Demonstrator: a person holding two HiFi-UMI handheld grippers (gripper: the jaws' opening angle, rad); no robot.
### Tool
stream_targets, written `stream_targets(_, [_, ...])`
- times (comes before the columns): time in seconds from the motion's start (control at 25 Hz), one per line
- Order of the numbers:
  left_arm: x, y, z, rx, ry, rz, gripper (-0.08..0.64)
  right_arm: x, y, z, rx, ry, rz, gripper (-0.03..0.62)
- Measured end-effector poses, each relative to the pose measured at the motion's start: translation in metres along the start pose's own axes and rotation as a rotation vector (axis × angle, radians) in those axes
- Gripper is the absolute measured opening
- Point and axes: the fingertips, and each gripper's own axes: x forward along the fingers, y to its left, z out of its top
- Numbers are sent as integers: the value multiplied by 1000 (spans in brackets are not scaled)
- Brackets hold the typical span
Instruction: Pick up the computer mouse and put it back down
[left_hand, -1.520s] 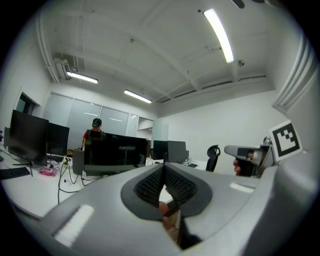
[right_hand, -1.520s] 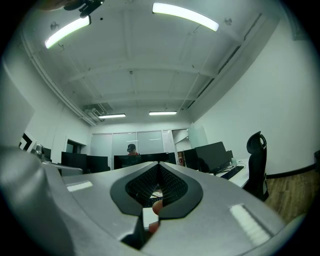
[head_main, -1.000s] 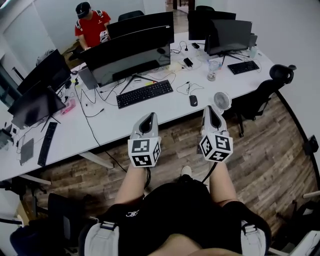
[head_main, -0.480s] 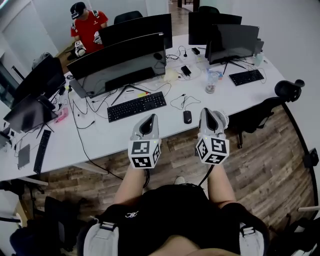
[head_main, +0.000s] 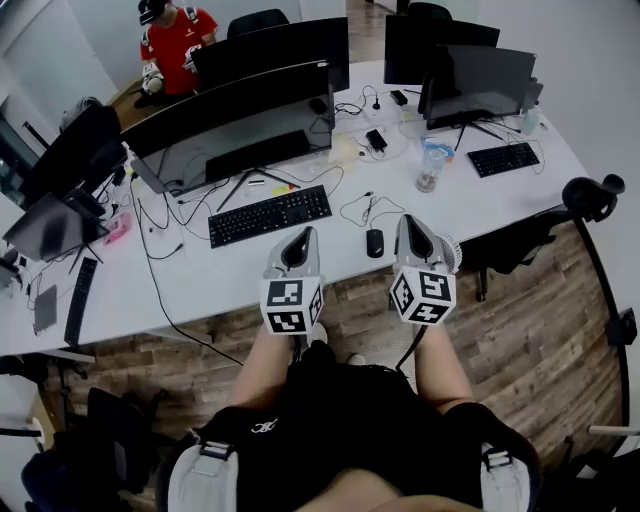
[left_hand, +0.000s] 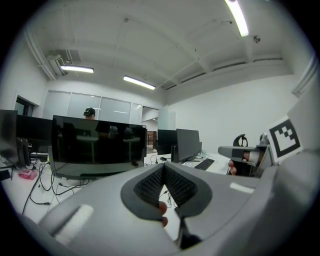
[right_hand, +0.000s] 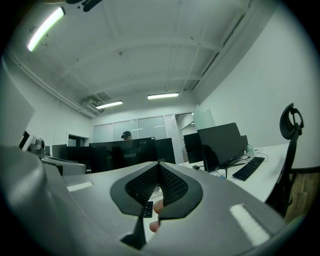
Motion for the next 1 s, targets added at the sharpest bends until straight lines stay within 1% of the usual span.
stream_targets(0.16, [21,4,-3,25,5,-13,51,24,-8,-12,9,11,-15,0])
stream_targets(0.24, [30,10,-2,31,7,-18,51,36,-6,-16,-5,9,-22,2])
stream_targets(0.4, [44,26,3,19,-2,-12,51,62,-1,-24,-37,-5,-29,108])
stream_targets(0.52, [54,38,3,13,0,-5,51,79,-4,-35,-61,6,-59,138])
stream_targets(0.76, [68,52,-1,10,6,6,51,106,-12,-81,-61,116,-88,173])
stream_targets(1.0, [77,65,-6,6,20,22,51,119,-18,-132,-57,237,-95,230])
